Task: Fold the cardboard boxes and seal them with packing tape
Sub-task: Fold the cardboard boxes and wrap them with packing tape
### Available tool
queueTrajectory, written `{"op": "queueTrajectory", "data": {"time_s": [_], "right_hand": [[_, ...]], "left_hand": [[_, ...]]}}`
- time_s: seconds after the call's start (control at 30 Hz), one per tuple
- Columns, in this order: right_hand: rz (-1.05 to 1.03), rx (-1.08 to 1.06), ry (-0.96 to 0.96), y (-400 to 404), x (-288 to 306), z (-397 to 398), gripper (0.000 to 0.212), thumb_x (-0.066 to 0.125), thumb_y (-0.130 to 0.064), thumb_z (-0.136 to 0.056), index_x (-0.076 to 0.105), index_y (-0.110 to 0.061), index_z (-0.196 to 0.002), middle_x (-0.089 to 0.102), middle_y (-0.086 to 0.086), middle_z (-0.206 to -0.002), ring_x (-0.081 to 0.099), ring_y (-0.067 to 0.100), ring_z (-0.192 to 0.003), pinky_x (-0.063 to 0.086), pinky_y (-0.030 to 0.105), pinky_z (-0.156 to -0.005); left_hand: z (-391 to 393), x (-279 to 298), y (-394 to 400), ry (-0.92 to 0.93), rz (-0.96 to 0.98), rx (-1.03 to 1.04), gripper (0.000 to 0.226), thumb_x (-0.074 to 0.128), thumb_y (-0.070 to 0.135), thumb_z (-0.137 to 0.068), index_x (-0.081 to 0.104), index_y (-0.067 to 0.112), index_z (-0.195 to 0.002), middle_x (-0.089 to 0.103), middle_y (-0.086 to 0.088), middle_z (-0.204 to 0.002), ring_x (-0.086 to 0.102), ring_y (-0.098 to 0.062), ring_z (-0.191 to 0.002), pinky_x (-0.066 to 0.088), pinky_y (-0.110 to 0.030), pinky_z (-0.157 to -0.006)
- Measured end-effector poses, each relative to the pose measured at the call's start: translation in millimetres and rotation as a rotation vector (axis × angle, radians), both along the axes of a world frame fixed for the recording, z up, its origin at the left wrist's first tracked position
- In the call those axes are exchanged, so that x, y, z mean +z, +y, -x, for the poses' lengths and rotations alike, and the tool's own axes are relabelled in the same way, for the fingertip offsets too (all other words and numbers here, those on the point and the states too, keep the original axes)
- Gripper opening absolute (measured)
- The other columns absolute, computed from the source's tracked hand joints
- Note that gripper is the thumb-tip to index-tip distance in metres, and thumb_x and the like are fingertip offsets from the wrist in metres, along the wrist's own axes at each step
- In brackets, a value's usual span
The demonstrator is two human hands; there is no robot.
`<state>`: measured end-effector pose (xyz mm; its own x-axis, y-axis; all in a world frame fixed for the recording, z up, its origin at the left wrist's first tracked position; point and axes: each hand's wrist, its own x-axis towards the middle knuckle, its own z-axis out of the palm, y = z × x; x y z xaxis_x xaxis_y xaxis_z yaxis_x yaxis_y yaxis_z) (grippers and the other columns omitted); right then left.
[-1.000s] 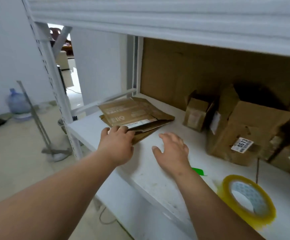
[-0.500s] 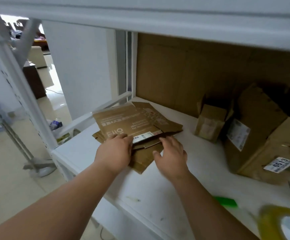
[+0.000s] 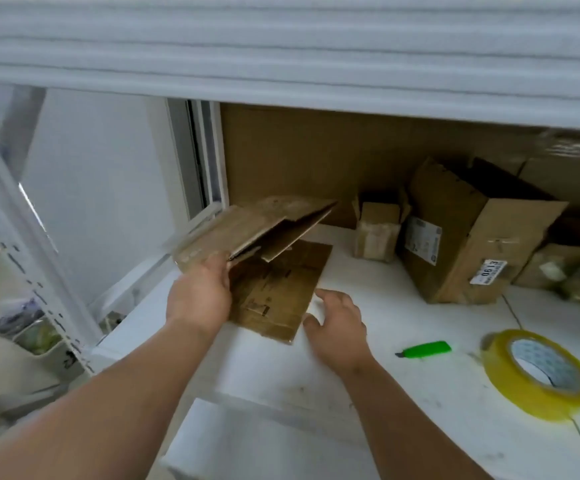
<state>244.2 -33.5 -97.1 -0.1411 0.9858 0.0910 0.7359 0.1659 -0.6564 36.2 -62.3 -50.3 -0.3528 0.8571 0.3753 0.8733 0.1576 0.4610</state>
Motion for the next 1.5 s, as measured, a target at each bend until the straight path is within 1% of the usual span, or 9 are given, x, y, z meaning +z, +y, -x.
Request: {"op": "queueTrajectory", "data": {"time_s": [0.13,0.33,0.5,0.67,0.8,0.97,1.1,1.33,1.5], "right_hand": [[-0.010,-0.117,0.181,-13.8,15.2,-3.4,0.051,0.056,-0.030,-0.098,0.041,-0.024,-0.147,0.037,0.001,-0.152,0.037,0.023,-0.138,0.032,0.040,-0.116],[-0.135,-0.320,0.485,-33.1,36.9,-26.6,0.058,0.058,-0.028,-0.097,0.036,-0.020,-0.150,0.037,0.005,-0.152,0.037,0.025,-0.139,0.032,0.045,-0.116],[-0.279,-0.487,0.832,-49.5,54.8,-70.1,0.073,0.059,-0.040,-0.095,0.021,-0.022,-0.155,0.026,0.002,-0.158,0.030,0.023,-0.144,0.026,0.046,-0.120],[-0.286,-0.464,0.948,-65.2,70.1,-114.3,0.076,0.054,-0.053,-0.092,0.015,-0.036,-0.156,0.021,-0.008,-0.162,0.025,0.018,-0.147,0.023,0.044,-0.120],[-0.202,-0.349,1.054,-81.7,80.5,-142.4,0.066,0.045,-0.065,-0.090,0.025,-0.045,-0.149,0.038,-0.010,-0.152,0.040,0.013,-0.132,0.035,0.034,-0.100],[-0.178,-0.392,0.959,-103.9,84.9,-179.2,0.047,0.032,-0.083,-0.073,0.046,-0.047,-0.100,0.052,-0.003,-0.125,0.051,0.013,-0.111,0.041,0.033,-0.087],[-0.236,-0.406,0.866,-116.4,80.1,-195.3,0.048,0.032,-0.082,-0.078,0.045,-0.037,-0.092,0.055,-0.004,-0.105,0.054,0.012,-0.097,0.040,0.030,-0.072],[-0.224,-0.325,0.782,-127.0,79.6,-209.2,0.040,0.036,-0.075,-0.084,0.043,-0.043,-0.106,0.059,-0.021,-0.101,0.057,-0.006,-0.091,0.042,0.015,-0.067],[-0.250,-0.270,0.676,-123.8,79.1,-212.5,0.060,0.037,-0.066,-0.091,0.022,-0.047,-0.146,0.051,-0.018,-0.134,0.054,0.009,-0.120,0.050,0.039,-0.097]], "left_hand": [[-7.5,23.7,-12.4,-0.170,-0.273,-0.010,0.026,0.043,0.028,-0.104,0.066,0.030,-0.116,0.055,0.009,-0.088,0.047,-0.016,-0.078,0.036,-0.027,-0.066],[-15.7,49.2,-30.6,-0.323,-0.246,-0.164,0.027,0.049,0.036,-0.102,0.068,0.034,-0.120,0.057,0.027,-0.086,0.048,0.002,-0.076,0.028,-0.011,-0.065],[-30.6,62.4,-46.7,-0.495,-0.122,-0.284,0.025,0.052,0.035,-0.101,0.070,0.033,-0.118,0.062,0.021,-0.099,0.057,-0.007,-0.095,0.042,-0.025,-0.075],[-57.2,75.4,-73.8,-0.497,-0.028,-0.416,0.022,0.056,0.029,-0.100,0.071,0.031,-0.115,0.069,0.009,-0.109,0.061,-0.015,-0.106,0.047,-0.037,-0.096],[-79.0,80.5,-90.9,-0.578,-0.020,-0.488,0.020,0.058,0.027,-0.099,0.074,0.031,-0.111,0.072,0.008,-0.107,0.064,-0.015,-0.105,0.049,-0.040,-0.099],[-112.8,76.3,-100.3,-0.529,-0.162,-0.384,0.028,0.059,0.025,-0.098,0.068,0.049,-0.088,0.065,0.017,-0.105,0.058,-0.007,-0.101,0.045,-0.035,-0.088],[-135.5,72.3,-98.8,-0.503,-0.233,-0.265,0.018,0.056,0.027,-0.099,0.068,0.041,-0.101,0.053,0.006,-0.121,0.050,-0.002,-0.104,0.039,-0.027,-0.092],[-175.9,80.1,-96.1,-0.620,-0.212,-0.282,0.048,0.063,0.028,-0.095,0.048,0.041,-0.138,0.038,0.007,-0.151,0.041,-0.017,-0.136,0.037,-0.044,-0.114],[-200.9,78.3,-94.3,-0.768,-0.196,-0.264,0.064,0.072,0.024,-0.088,0.031,0.046,-0.131,0.017,0.006,-0.162,0.034,-0.023,-0.142,0.037,-0.044,-0.114]]}}
